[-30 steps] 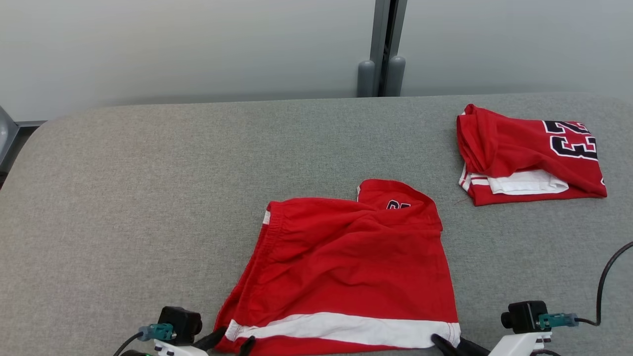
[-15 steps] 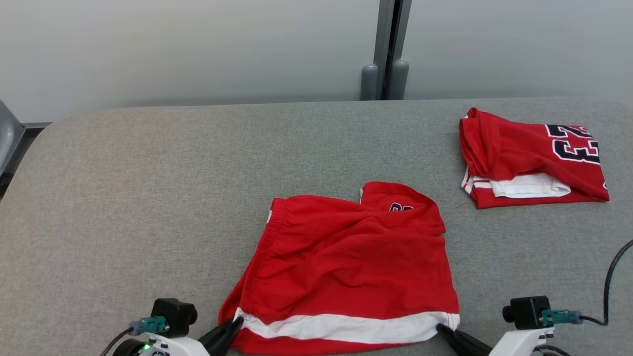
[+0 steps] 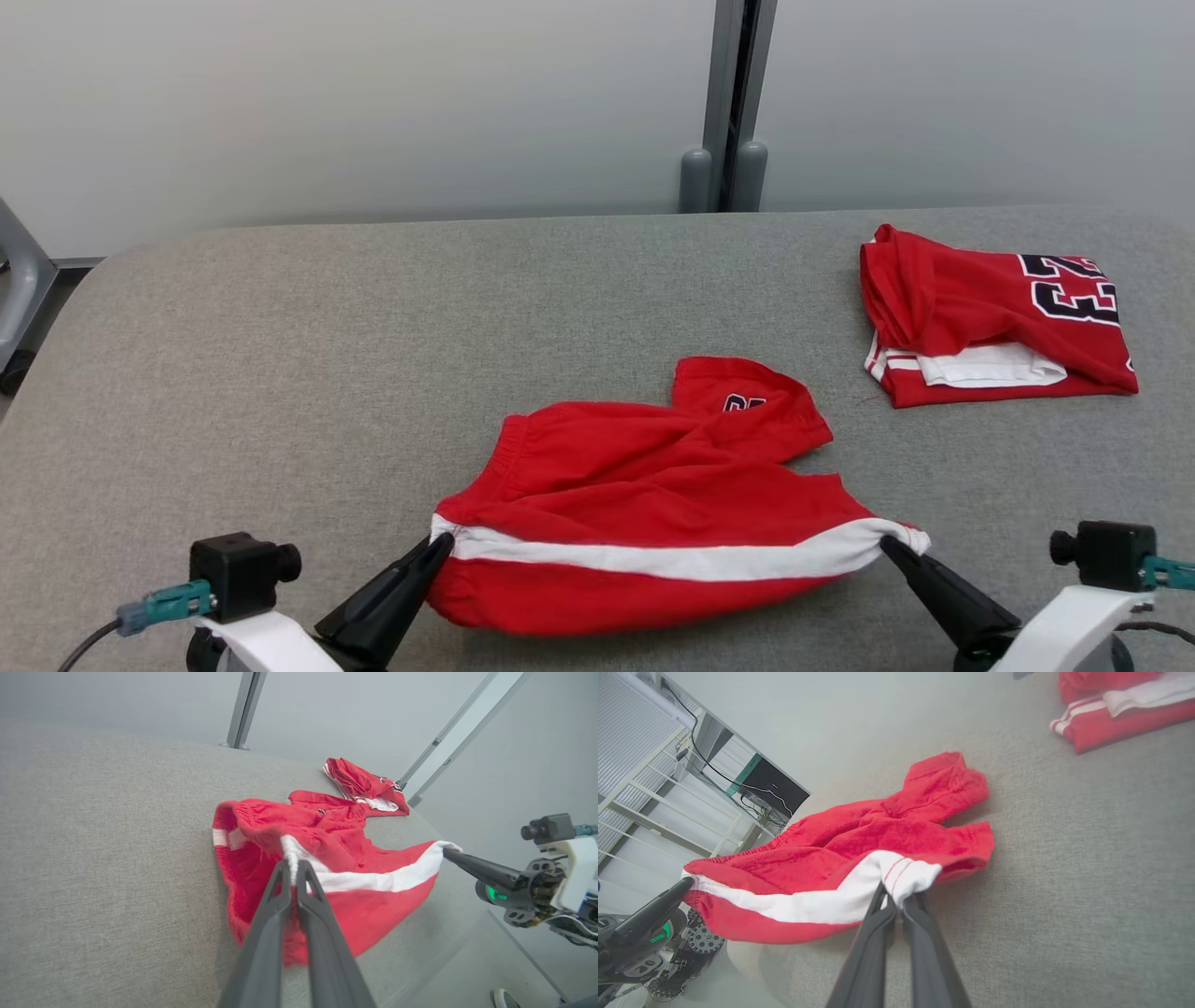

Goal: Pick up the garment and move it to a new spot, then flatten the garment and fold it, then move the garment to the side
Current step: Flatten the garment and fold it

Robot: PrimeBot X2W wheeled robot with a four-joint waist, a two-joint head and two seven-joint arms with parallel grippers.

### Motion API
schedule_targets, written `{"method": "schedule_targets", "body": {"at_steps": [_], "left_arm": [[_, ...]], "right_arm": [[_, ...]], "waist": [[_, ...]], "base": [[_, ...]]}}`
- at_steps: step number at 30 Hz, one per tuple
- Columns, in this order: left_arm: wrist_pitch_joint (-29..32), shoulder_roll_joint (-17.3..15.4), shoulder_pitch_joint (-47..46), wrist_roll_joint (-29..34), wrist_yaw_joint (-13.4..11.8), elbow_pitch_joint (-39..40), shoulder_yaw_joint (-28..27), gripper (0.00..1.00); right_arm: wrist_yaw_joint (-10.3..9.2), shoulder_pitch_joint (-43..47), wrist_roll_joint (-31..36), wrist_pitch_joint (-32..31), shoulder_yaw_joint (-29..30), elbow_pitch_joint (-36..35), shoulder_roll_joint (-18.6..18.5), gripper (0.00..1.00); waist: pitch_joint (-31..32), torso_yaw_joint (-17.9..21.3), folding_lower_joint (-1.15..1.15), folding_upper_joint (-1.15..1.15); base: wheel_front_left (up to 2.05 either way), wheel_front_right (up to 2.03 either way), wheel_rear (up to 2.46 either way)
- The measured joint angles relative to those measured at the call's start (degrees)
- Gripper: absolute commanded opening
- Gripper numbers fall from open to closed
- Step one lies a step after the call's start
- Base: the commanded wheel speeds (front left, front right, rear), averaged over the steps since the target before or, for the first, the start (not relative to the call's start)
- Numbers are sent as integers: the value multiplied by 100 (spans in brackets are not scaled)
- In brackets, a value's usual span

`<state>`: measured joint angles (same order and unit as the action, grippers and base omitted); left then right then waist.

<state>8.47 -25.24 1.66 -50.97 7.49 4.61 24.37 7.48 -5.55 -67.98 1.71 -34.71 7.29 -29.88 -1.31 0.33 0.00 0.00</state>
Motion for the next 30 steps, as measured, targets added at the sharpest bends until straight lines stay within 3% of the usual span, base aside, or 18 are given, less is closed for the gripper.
{"method": "schedule_targets", "body": {"at_steps": [8,13,22,30], "left_arm": [[-87,-218,95,-509,0,594,-218,0],[-142,-267,-597,-619,0,610,-301,0],[116,-480,-2982,-1103,0,-100,-401,0],[519,-504,-5537,-1451,0,-1425,-92,0]], "right_arm": [[0,109,-113,186,277,-588,-437,0],[0,-406,57,73,307,-673,-454,0],[1,-2582,499,-145,460,-387,-410,0],[1,-5019,435,-492,250,214,-338,0]], "waist": [[-138,20,0,0],[-409,40,0,0],[-1274,82,0,0],[-2273,87,0,0]], "base": [[0,0,0],[0,0,0],[0,0,0],[0,0,0]]}}
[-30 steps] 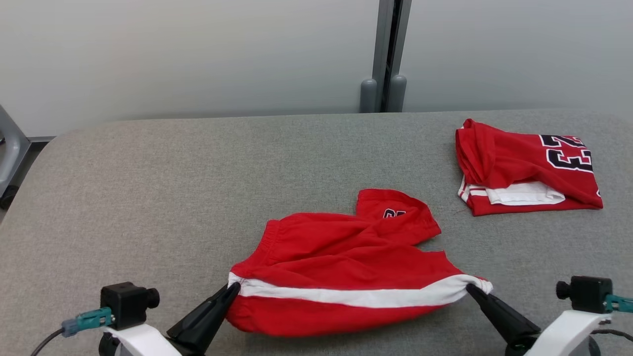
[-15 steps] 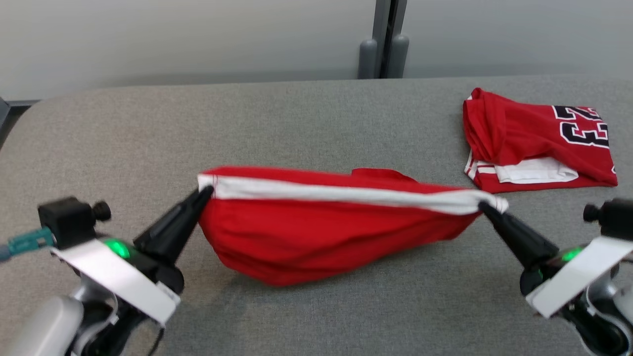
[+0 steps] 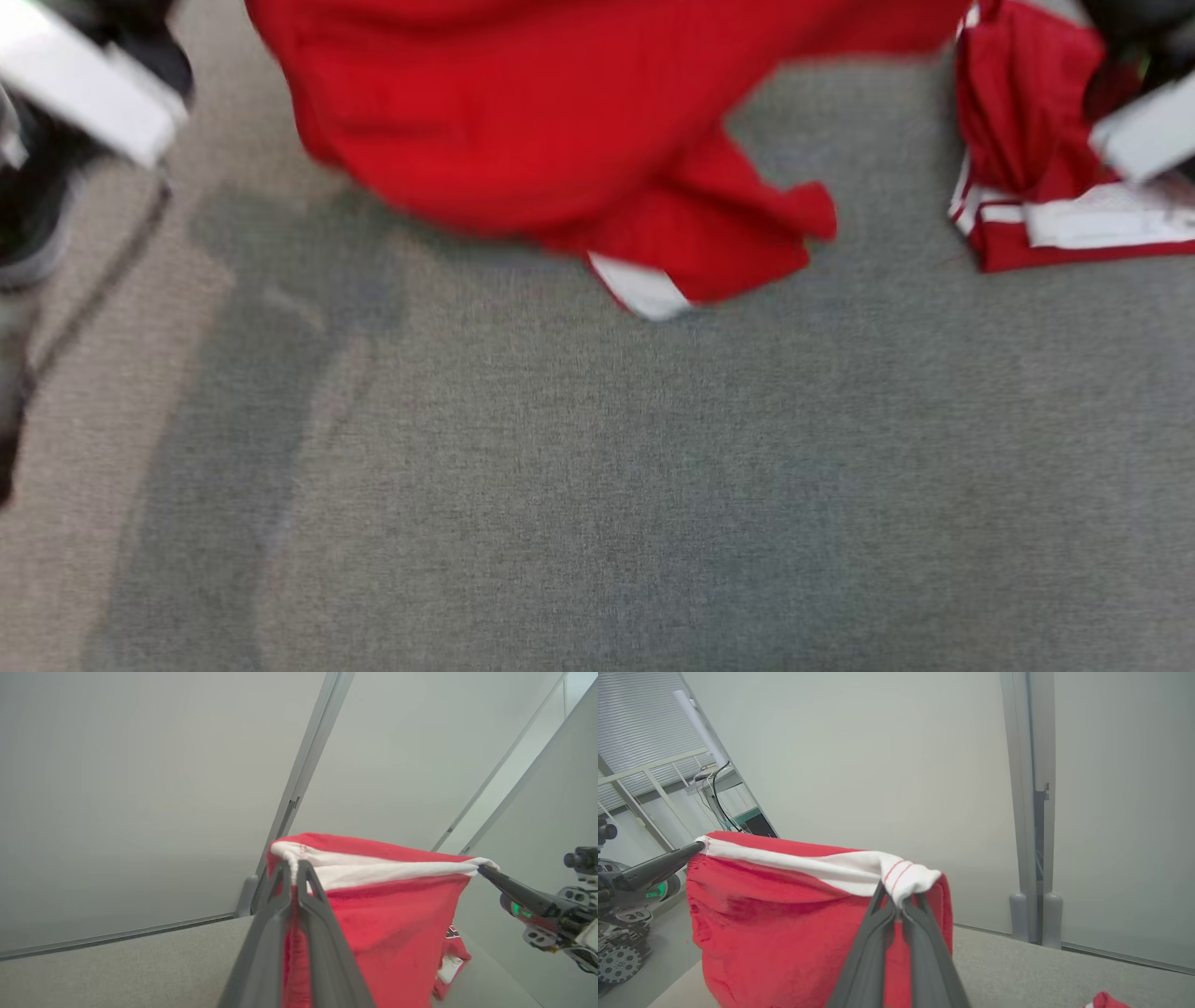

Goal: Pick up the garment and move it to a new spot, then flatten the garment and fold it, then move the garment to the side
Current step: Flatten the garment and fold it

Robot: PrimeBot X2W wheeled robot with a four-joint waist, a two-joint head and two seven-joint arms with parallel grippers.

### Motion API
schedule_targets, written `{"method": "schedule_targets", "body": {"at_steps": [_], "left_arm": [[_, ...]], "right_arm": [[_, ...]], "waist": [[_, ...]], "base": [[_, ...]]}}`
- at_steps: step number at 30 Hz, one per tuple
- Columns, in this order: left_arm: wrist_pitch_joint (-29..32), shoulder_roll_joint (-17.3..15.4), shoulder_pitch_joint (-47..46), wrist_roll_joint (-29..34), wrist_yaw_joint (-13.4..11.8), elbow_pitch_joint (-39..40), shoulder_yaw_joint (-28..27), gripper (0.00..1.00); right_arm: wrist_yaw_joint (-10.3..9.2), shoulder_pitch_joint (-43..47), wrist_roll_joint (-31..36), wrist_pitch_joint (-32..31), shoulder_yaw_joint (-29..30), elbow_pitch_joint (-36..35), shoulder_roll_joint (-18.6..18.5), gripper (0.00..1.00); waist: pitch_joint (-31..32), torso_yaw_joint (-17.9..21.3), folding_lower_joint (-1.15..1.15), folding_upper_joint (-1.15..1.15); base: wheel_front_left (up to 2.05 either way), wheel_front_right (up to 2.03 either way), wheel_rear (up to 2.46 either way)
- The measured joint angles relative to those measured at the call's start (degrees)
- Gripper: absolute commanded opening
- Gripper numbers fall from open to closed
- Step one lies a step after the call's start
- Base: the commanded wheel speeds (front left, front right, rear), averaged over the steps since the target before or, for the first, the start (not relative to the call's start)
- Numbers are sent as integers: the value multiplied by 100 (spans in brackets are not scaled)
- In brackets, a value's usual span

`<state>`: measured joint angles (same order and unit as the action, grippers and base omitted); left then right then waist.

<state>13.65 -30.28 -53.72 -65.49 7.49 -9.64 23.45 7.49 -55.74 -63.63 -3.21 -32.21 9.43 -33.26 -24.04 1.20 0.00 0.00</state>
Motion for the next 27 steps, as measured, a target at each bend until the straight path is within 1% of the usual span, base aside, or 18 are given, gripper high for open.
{"method": "schedule_targets", "body": {"at_steps": [4,7,10,14,20,27], "left_arm": [[11,68,-1205,71,0,-721,259,0],[-60,147,-1977,127,0,-1214,466,0],[-212,171,-2694,280,1,-1670,676,0],[-488,238,-3502,380,2,-2178,914,0],[-1079,383,-4389,415,9,-2736,1201,0],[-1423,455,-4818,198,9,-3050,1599,0]], "right_arm": [[0,-1131,-31,-60,-207,447,65,0],[0,-1879,-7,-81,-415,691,27,0],[1,-2597,7,14,-565,936,16,0],[2,-3456,103,353,-717,1323,25,0],[9,-4534,398,1051,-994,1789,14,0],[19,-5221,508,1578,-1313,2209,30,0]], "waist": [[-501,-10,0,0],[-857,-24,0,0],[-1199,-41,0,0],[-1617,-56,0,0],[-2022,-64,0,0],[-2032,-42,1,0]], "base": [[0,0,0],[0,0,0],[0,0,0],[0,0,0],[0,0,0],[0,0,0]]}}
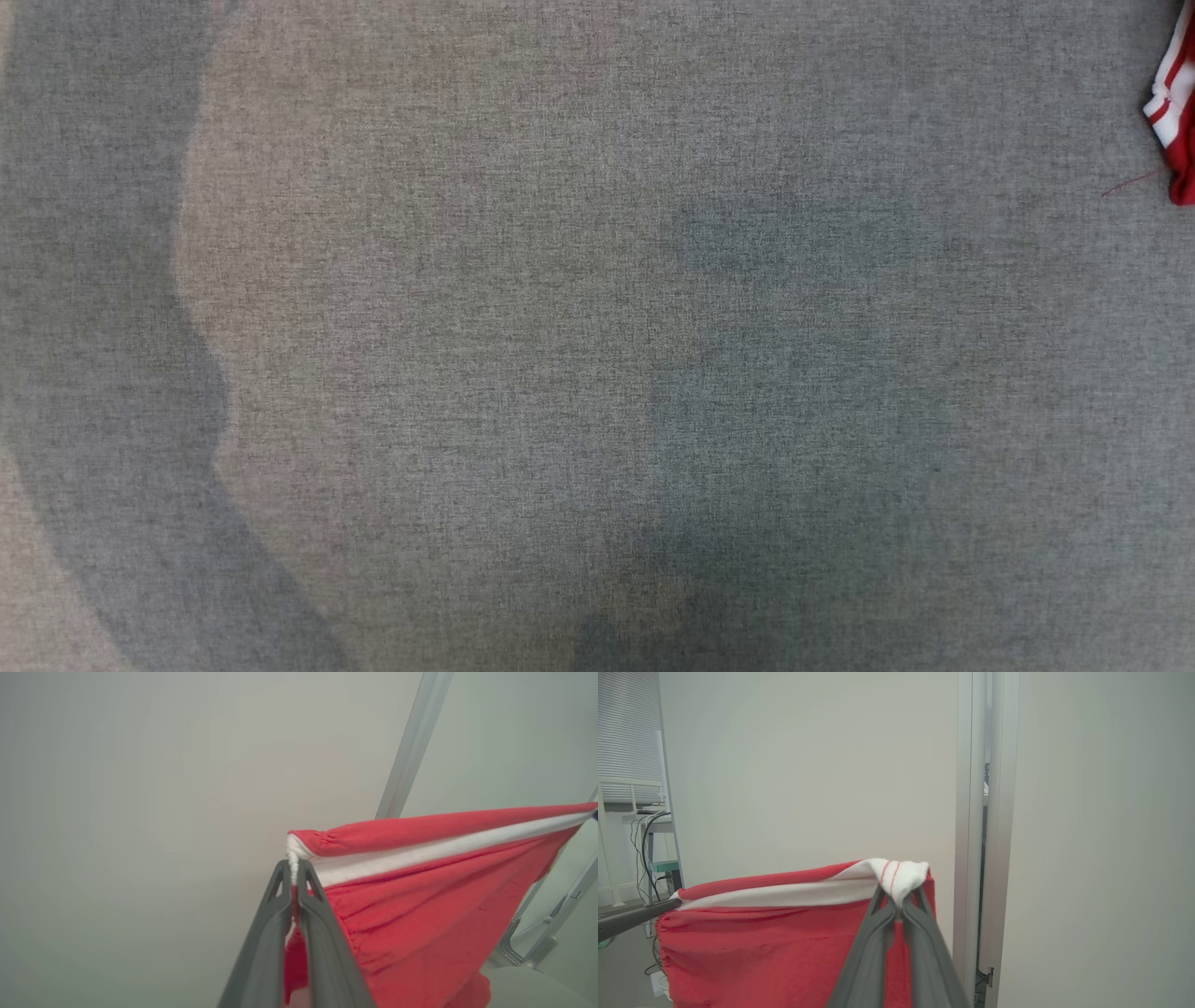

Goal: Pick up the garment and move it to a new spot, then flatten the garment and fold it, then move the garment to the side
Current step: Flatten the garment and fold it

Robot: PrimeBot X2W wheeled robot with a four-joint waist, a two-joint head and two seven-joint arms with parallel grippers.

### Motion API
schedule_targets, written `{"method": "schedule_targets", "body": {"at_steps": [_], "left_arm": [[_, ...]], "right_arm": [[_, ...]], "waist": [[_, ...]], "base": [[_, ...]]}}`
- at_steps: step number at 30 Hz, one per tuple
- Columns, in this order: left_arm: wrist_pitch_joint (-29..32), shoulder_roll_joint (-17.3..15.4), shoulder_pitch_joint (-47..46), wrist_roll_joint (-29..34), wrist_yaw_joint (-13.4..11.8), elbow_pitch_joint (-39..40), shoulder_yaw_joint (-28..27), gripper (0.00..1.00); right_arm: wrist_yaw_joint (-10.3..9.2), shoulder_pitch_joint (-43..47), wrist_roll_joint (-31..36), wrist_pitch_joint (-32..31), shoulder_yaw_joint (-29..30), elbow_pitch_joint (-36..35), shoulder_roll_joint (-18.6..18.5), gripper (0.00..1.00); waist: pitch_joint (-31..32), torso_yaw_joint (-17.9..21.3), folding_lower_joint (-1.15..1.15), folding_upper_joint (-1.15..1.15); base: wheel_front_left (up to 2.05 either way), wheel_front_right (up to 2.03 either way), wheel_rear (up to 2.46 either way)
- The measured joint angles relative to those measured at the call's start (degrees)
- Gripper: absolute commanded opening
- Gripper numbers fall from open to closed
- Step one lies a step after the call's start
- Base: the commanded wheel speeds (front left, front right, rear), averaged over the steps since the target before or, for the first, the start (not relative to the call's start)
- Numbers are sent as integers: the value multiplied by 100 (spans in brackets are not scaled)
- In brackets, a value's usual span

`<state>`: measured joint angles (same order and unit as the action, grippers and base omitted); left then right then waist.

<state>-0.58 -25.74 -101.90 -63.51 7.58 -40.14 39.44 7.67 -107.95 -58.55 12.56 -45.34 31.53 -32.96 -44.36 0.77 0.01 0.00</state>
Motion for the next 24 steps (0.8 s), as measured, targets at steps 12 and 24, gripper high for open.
{"method": "schedule_targets", "body": {"at_steps": [12,24], "left_arm": [[331,-314,903,-825,-8,402,1237,0],[352,-1050,2837,-1848,-8,1407,2339,0]], "right_arm": [[-16,739,-617,1,-1239,23,-89,0],[-18,2641,-1581,-269,-2528,-722,-493,0]], "waist": [[313,-4,0,0],[1452,-3,0,0]], "base": [[0,0,0],[0,0,0]]}}
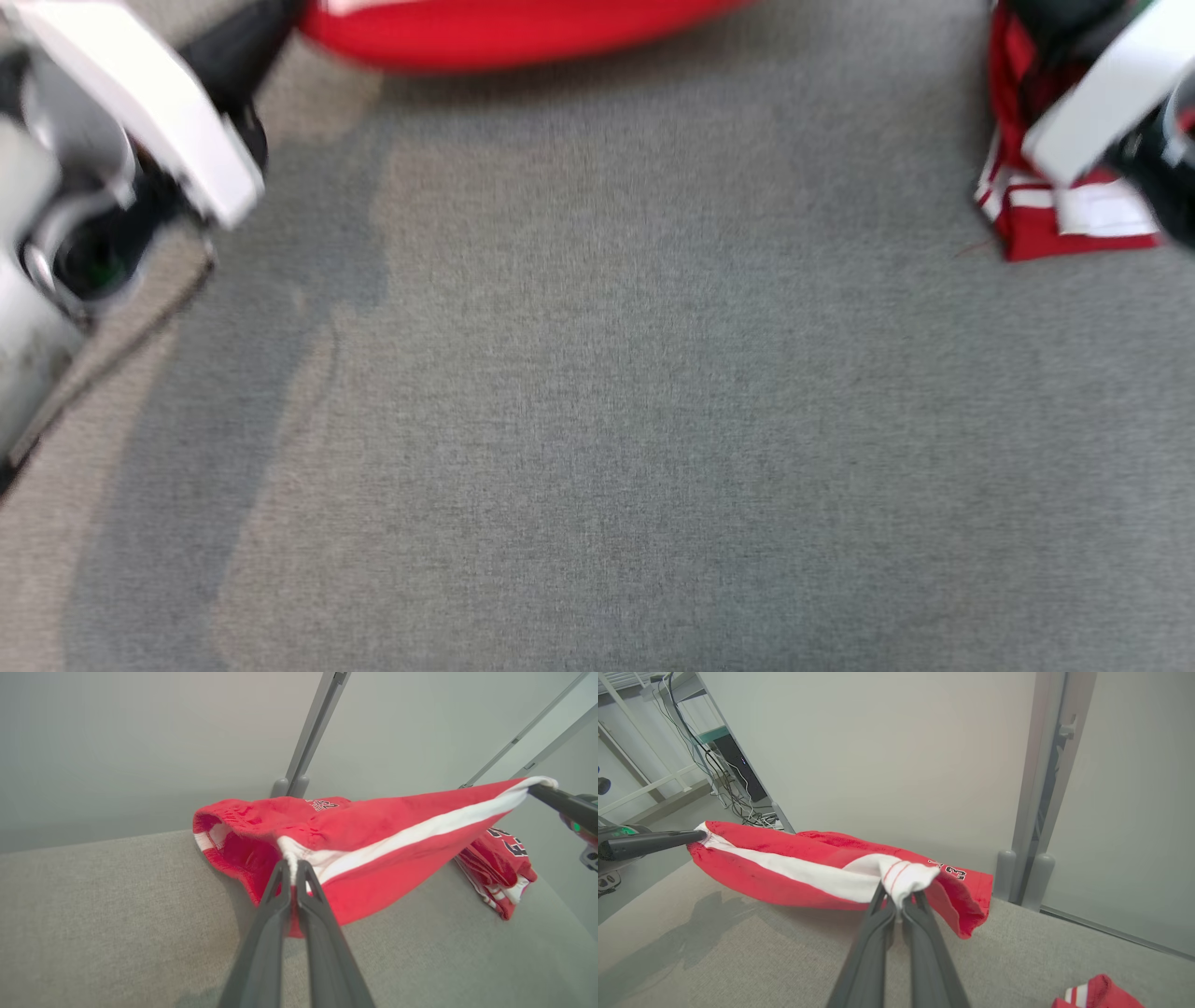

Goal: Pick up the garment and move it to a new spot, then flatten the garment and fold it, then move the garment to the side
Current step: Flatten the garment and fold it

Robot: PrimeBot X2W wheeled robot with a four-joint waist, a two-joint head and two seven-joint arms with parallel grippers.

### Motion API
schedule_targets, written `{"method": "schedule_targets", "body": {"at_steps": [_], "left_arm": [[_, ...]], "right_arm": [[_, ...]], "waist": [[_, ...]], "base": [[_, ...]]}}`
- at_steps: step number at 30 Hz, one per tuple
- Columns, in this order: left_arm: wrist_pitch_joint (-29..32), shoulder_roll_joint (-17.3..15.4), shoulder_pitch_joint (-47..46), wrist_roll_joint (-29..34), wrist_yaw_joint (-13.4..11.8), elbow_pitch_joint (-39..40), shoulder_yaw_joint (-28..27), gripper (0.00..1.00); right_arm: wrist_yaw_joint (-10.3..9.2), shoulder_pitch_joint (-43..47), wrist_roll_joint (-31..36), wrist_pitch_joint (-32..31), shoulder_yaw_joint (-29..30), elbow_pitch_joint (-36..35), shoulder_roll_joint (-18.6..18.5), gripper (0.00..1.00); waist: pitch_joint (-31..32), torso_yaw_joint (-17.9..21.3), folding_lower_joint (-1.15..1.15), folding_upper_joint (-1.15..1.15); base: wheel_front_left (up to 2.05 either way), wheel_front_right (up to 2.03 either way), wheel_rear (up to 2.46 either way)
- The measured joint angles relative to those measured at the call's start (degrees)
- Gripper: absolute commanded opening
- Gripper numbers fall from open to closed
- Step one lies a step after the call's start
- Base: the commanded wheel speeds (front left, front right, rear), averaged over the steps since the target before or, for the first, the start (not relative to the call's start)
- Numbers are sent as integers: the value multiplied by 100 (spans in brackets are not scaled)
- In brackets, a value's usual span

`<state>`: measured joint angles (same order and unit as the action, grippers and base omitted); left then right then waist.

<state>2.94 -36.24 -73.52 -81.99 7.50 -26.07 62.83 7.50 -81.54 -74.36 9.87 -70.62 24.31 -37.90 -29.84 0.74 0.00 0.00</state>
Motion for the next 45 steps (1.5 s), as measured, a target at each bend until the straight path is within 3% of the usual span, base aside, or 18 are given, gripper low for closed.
{"method": "schedule_targets", "body": {"at_steps": [6,12,21,25,32,37,45], "left_arm": [[-19,-399,1308,-413,0,506,548,0],[-67,-555,2180,-625,0,749,782,0],[283,-667,3467,-190,0,1043,1029,0],[523,-790,3936,-119,-129,1341,1050,0],[767,-1111,4448,-241,-455,2174,1056,0],[739,-1263,4543,-310,-606,2535,1031,0],[928,-1332,4410,-557,-593,2753,856,0]], "right_arm": [[0,1410,-537,-563,-215,-726,-364,0],[-1,2495,-675,-923,-248,-1103,-537,0],[-1,3904,-788,-1246,-261,-1451,-725,0],[-1,4383,-914,-1416,-263,-1604,-921,0],[0,4940,-1188,-1599,-261,-2035,-1429,0],[0,5040,-1221,-1552,-174,-2306,-1599,0],[0,4942,-1203,-1693,42,-2345,-1716,0]], "waist": [[938,13,0,0],[1588,14,0,0],[2264,33,0,0],[2475,71,0,0],[2713,81,0,0],[2719,40,0,0],[2595,-27,0,0]], "base": [[0,0,0],[0,0,0],[0,0,0],[0,0,0],[0,0,0],[0,0,0],[0,0,0]]}}
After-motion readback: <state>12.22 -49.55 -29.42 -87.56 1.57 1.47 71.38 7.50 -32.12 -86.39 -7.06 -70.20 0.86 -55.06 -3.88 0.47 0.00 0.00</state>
